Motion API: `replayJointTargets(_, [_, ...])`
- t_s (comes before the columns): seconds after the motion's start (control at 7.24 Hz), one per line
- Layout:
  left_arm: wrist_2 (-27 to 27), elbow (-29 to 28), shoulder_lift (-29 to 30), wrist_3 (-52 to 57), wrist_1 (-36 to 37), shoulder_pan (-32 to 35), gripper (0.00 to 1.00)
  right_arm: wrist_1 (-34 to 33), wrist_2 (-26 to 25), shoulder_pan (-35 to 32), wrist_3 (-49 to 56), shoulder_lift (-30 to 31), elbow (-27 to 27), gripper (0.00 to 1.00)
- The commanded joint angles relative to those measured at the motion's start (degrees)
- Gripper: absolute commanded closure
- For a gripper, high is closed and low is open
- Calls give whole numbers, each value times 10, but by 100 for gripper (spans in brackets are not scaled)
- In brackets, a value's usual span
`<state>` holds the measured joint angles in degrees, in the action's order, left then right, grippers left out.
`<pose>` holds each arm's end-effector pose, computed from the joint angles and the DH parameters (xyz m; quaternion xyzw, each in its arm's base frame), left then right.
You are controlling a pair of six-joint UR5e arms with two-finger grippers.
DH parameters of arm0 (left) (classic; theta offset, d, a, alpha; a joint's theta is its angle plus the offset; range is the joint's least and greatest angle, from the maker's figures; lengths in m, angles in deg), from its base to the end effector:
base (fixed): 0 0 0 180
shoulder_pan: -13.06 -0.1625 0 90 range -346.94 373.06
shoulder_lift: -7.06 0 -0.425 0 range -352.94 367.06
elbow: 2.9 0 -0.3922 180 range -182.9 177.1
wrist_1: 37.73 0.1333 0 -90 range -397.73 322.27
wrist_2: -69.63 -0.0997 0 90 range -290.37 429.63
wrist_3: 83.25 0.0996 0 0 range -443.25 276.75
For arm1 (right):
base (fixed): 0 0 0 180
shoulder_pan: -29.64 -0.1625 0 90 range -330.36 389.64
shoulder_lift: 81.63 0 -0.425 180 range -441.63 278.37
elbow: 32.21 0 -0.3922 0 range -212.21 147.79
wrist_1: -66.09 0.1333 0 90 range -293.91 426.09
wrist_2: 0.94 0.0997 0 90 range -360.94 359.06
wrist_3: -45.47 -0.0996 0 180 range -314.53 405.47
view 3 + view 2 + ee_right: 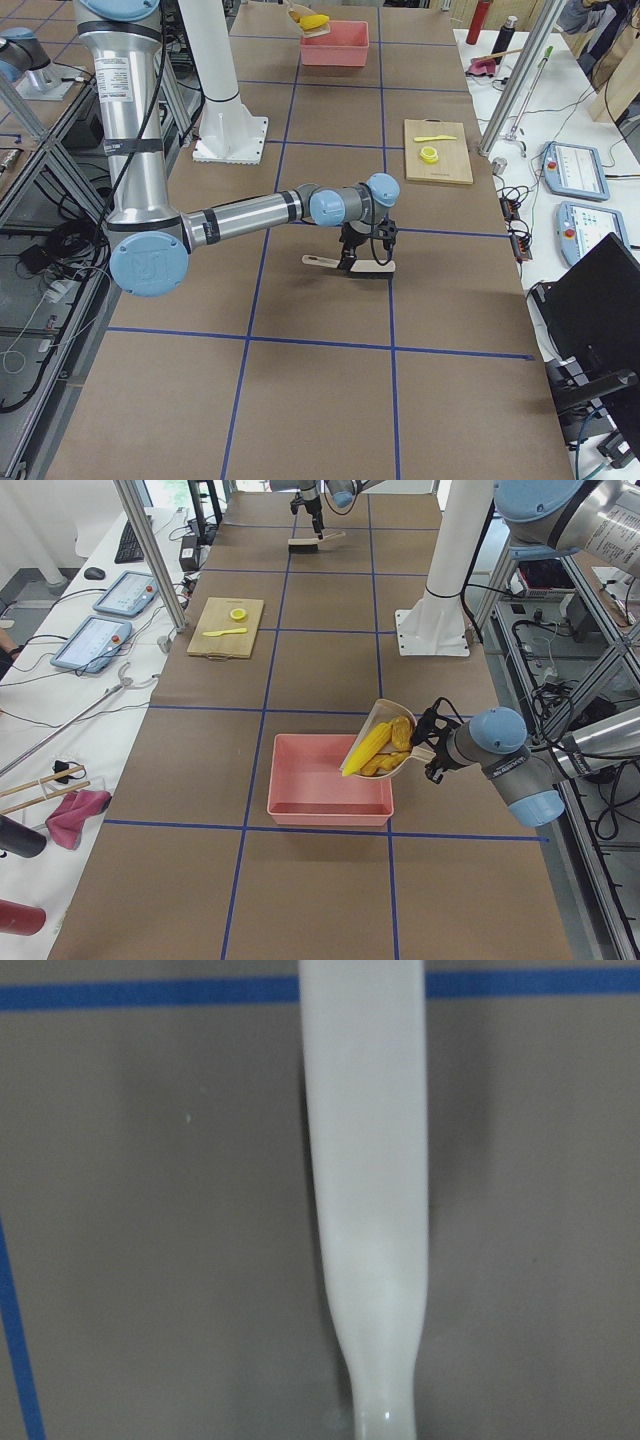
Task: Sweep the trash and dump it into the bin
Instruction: 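Tip the dustpan over the pink bin with the left gripper, dumping the vegetables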
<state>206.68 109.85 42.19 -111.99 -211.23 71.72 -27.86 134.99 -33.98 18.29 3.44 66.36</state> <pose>0.0003 -0.1167 0.5801 0.1640 0.5104 0.1917 0.8221 -0.1792 -0.5002 0.5461 -0.1068 -0.3816 -0.0261 0.9178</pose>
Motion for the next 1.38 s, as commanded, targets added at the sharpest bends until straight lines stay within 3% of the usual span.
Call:
replayJointTargets(0.0, [63, 21, 0, 0, 66, 21, 100, 0, -22, -78, 17, -4, 6, 0])
replayJointTargets(0.14, [93, 39, 2, 0, 112, 38, 100, 0, -57, -116, 60, 1, 6, 0])
replayJointTargets(0.41, [117, 45, 2, 0, 151, 48, 100, 1, -59, -205, 211, 69, 8, 0])
replayJointTargets(0.69, [157, 51, 6, 0, 212, 72, 100, 1, -66, -232, 224, 111, 36, 0])
replayJointTargets(1.24, [187, 72, 11, 0, 335, 101, 100, 2, -65, -239, 224, 121, 36, 0])
